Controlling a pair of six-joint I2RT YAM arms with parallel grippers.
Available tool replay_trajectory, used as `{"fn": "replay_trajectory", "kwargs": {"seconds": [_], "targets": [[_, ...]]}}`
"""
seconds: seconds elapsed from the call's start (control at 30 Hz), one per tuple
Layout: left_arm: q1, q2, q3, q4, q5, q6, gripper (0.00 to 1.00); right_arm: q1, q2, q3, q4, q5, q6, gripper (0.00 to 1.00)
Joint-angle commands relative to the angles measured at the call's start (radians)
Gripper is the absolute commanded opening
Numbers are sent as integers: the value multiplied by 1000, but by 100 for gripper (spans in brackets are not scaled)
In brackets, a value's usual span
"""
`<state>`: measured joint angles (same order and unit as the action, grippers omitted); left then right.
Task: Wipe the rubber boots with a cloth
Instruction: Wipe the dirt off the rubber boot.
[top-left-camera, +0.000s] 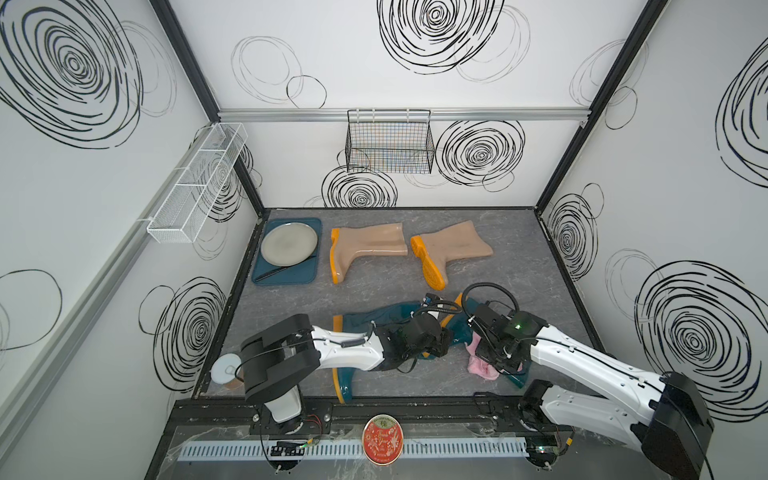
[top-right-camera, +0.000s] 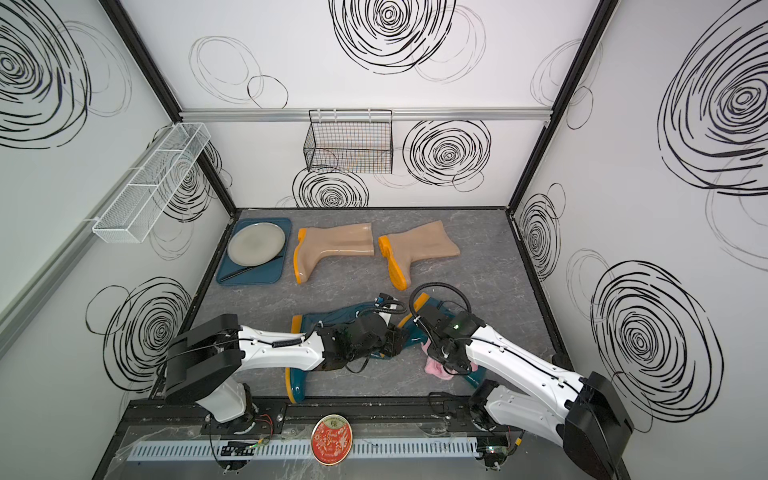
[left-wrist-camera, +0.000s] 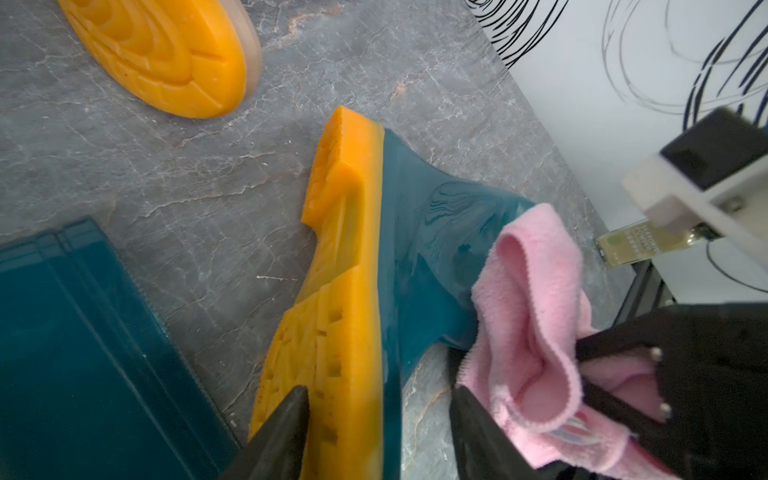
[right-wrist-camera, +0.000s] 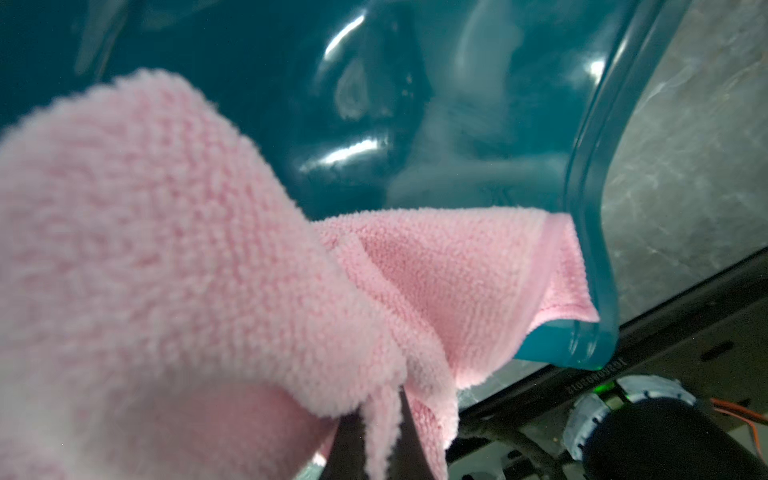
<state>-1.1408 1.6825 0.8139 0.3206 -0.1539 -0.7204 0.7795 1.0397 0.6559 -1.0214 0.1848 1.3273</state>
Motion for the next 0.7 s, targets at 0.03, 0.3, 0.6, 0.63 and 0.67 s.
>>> {"fn": "replay_trajectory", "kwargs": {"seconds": [0.03, 0.3, 0.6, 0.63, 0.67], "targets": [[12, 46, 21, 21, 25, 29, 53, -35, -40, -66, -53, 64, 135, 0], [37, 46, -39, 67, 26, 27, 40, -136, -132, -65, -86, 171, 241, 0], [52, 32, -81, 79, 51, 39, 41, -343, -47, 71, 145, 181, -58, 0], [50, 39, -78, 77, 58, 39, 41, -368, -32, 48, 291, 62, -119, 0], [49, 46, -74, 75, 62, 40, 41, -380, -8, 32, 445, -27, -129, 0]]}}
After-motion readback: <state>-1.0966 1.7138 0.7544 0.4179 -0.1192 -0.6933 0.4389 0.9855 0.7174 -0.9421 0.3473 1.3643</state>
